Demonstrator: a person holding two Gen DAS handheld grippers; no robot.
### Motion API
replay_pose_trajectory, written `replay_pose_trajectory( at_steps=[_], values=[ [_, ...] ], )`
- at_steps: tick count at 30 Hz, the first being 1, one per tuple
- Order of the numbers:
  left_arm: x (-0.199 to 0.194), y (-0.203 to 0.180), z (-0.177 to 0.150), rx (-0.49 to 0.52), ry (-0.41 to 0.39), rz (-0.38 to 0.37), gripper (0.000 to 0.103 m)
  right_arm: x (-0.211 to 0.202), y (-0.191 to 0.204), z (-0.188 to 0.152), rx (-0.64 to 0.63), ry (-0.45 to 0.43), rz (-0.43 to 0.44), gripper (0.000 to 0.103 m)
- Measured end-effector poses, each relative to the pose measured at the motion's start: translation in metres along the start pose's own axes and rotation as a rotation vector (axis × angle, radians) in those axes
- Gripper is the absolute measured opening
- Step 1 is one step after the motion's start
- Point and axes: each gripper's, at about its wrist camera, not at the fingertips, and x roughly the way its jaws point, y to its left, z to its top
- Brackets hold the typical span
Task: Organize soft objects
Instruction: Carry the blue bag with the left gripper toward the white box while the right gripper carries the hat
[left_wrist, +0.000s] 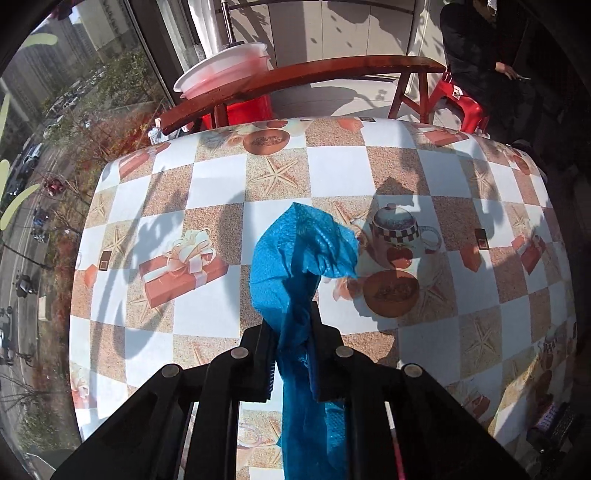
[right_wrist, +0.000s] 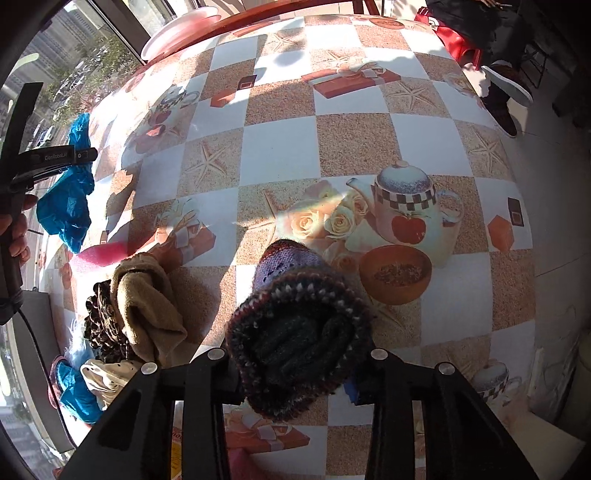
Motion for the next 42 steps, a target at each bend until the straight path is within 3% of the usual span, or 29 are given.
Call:
replay_pose_trajectory(
  at_steps=[6,13,17,24,29,35,42],
  values=[
    [-0.068,0.002,-0.001,0.023,-0.107,-0.093,0.016,-0.037,-0.004,-0.016,0.019,-0.044,0.044,0.039],
    [-0.144,-0.011,-0.035,0.033,-0.146,-0.150,0.016,-0.071,-0.013,-0.029,0.031,-0.068,0.069,0.039],
    [-0.174,-0.024,-0.063,0.027,-0.135,-0.191,0.016,-0.092,-0.020,-0.039,0.012,-0.073,0.066,0.039],
    [-0.220,-0.057,-0.140,0.057,-0.051,-0.160,0.016,-0.118,-0.017,-0.070,-0.040,-0.028,0.105,0.039],
    [-0.244,-0.059,-0.195,-0.001,0.012,-0.136,0.016,-0.132,0.003,-0.098,-0.111,0.027,0.156,0.039],
    [-0.262,-0.018,-0.241,-0.088,0.035,-0.117,0.016,-0.150,0.060,-0.124,-0.241,0.044,0.202,0.039],
    [-0.268,0.079,-0.275,-0.178,0.032,-0.037,0.016,-0.151,0.165,-0.146,-0.319,0.048,0.280,0.039]
  ],
)
